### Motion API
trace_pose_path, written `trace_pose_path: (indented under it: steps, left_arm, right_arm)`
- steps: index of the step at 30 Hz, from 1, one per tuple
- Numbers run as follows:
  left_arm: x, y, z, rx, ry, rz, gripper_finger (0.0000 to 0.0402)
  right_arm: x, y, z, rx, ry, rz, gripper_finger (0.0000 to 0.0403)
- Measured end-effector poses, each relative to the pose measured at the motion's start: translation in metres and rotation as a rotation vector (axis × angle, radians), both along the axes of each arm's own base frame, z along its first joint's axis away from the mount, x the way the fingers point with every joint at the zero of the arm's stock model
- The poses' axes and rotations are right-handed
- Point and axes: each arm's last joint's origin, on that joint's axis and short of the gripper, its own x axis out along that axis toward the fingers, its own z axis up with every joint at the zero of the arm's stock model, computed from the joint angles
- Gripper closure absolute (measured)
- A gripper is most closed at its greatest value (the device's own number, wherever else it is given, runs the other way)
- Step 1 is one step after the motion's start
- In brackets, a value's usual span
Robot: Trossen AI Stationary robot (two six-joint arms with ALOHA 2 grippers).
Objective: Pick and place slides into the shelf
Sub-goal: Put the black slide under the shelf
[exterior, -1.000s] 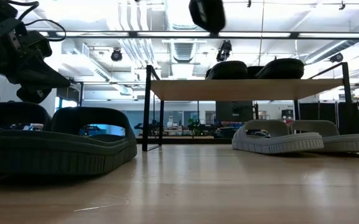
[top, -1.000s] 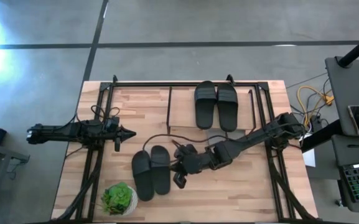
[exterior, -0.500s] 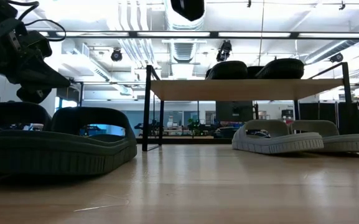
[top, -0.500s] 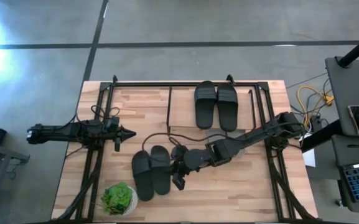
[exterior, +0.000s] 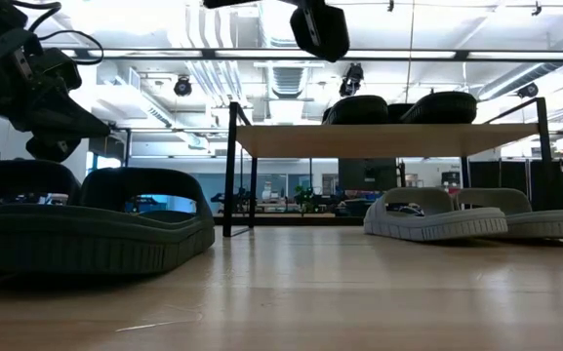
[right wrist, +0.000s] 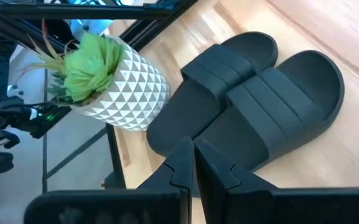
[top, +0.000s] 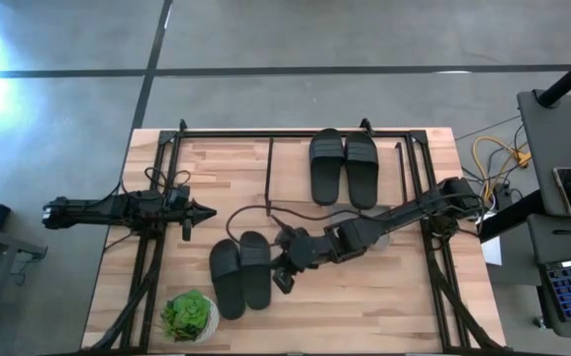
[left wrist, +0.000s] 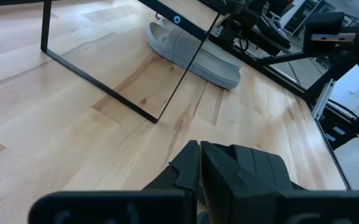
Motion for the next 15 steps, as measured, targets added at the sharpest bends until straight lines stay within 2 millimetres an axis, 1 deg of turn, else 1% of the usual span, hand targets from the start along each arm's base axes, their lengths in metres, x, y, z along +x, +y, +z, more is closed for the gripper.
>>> trace_pose_path:
  steps: [7, 15]
  left_arm:
    - [0.0, 0.0, 0.0001, 0.0, 0.0, 0.0, 0.0402]
    - [0.0, 0.0, 0.0, 0.0, 0.0, 0.0, 0.0402]
  right_arm:
    - [0.0023, -0.0001, 0.003, 0.009, -0.037, 0.002, 0.0394]
    - [0.0051, -0.0073, 0.0036, 0.007, -0.043, -0.003, 0.0394]
